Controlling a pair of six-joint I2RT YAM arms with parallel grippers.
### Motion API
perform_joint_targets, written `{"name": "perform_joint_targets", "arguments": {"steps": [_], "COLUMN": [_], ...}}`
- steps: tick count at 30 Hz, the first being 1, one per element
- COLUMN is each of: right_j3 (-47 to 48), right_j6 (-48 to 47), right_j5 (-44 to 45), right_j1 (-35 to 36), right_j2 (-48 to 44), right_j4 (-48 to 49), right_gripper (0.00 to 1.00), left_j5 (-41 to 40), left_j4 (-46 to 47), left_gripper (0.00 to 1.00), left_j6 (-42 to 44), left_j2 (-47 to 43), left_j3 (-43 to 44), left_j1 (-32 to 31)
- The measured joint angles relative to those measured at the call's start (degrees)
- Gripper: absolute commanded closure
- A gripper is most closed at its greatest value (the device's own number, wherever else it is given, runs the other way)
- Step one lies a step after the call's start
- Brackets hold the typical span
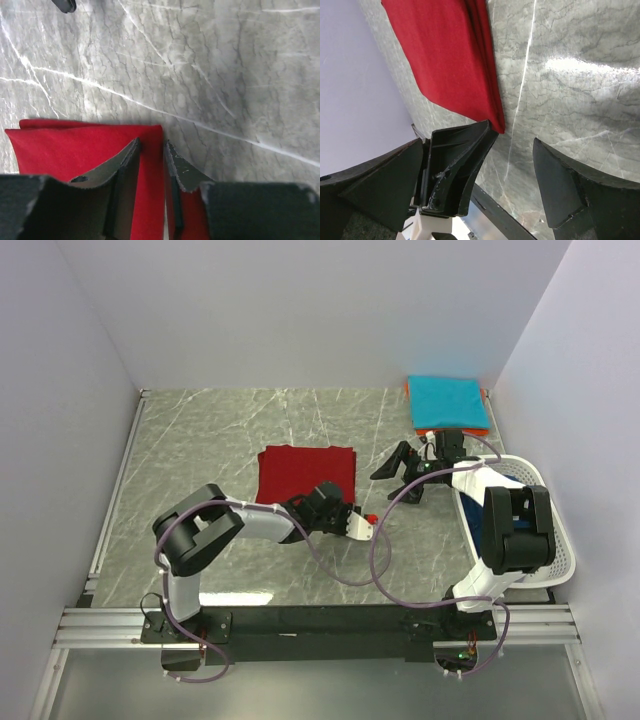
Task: Fold and stack the t-shirts
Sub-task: Neatly place the folded tshirt to the corner
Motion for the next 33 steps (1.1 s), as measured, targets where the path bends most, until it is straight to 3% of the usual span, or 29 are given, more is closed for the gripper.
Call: {"name": "perform_joint_targets", "arguments": {"steps": [3, 7, 10, 20, 33], "right_j3": [0.0, -0.09, -0.7, -6.21, -13.99], "right_j6": [0.0, 0.48, 1.73, 15.34, 32.28], "right_j5": [-0.11, -0.59, -1.16, -1.27, 5.62], "right_j1": [0.0, 0.0, 0.0, 0.02, 5.6], "right_j2": [0.02, 0.33, 1.16, 4.68, 6.25], "right_j4": [0.02, 0.98, 3.54, 19.85, 42.51], "right_gripper": [0.04, 0.03, 0.03, 0.03, 0.04], "left_j5": [0.02, 0.33, 1.38, 9.31, 11.28], "left_j4": [0.44, 0.28, -0.48, -5.01, -6.93], "left_gripper": [0.74, 0.93, 0.99, 0.99, 0.99], "left_j6": [-0.04, -0.85, -2.1, -6.45, -13.97], "left_j2": [0.46, 1.92, 2.62, -0.66, -1.97], "left_j3": [0.26, 1.7, 3.17, 3.87, 7.19], "left_j1": [0.0, 0.46, 1.33, 5.9, 6.93]}}
